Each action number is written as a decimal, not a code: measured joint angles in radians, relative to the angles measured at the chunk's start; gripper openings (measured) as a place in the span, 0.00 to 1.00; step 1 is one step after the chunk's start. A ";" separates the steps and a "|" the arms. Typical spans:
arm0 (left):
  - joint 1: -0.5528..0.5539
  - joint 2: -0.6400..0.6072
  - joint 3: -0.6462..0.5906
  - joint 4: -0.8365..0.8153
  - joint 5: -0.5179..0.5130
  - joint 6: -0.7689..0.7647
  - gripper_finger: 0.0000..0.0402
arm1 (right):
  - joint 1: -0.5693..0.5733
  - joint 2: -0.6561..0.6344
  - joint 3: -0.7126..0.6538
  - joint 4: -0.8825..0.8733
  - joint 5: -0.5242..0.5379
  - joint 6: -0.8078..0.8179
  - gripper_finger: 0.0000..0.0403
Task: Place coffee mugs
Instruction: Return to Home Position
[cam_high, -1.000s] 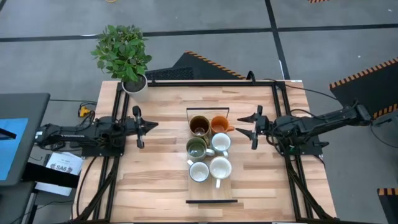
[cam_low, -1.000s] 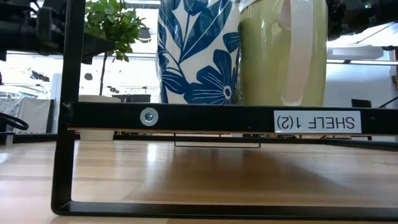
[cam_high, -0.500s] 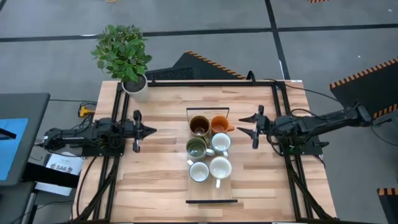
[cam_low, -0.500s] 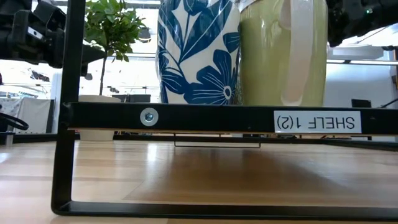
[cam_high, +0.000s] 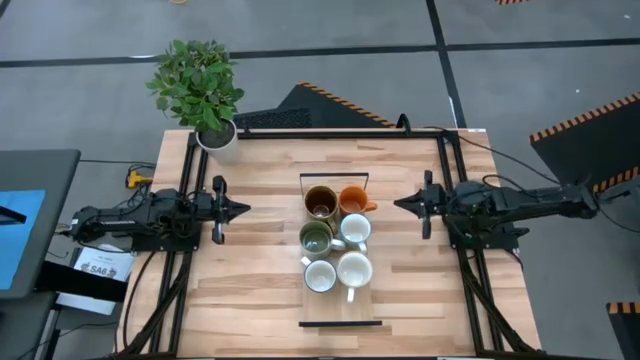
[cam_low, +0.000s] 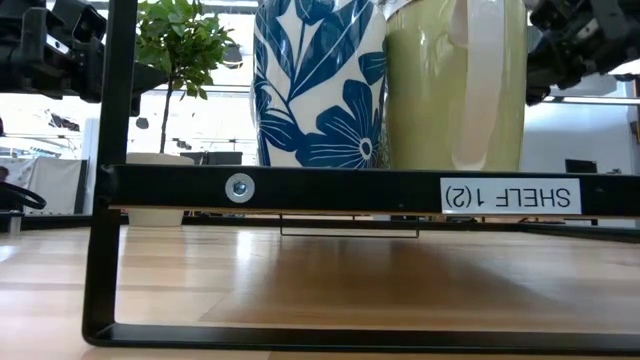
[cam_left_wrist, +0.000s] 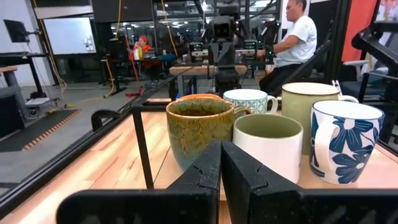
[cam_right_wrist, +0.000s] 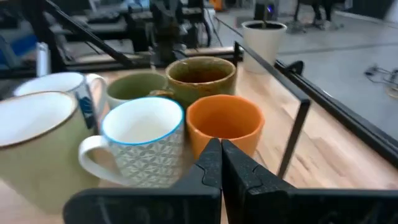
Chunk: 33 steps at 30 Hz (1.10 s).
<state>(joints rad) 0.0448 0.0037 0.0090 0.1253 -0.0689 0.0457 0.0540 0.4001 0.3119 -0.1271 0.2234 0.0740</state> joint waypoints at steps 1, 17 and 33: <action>0.000 0.000 0.000 0.000 0.000 -0.002 0.00 | -0.010 -0.019 -0.028 0.026 -0.022 0.001 0.04; 0.000 0.000 -0.002 -0.001 0.005 0.005 0.00 | -0.171 -0.168 -0.224 0.234 -0.282 0.022 0.06; 0.000 0.000 -0.002 -0.039 -0.041 -0.004 0.00 | -0.150 -0.166 -0.302 0.280 -0.187 0.032 0.06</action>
<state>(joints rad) 0.0444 0.0040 0.0071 0.0858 -0.1094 0.0420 -0.0959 0.2344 0.0097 0.1533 0.0366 0.1058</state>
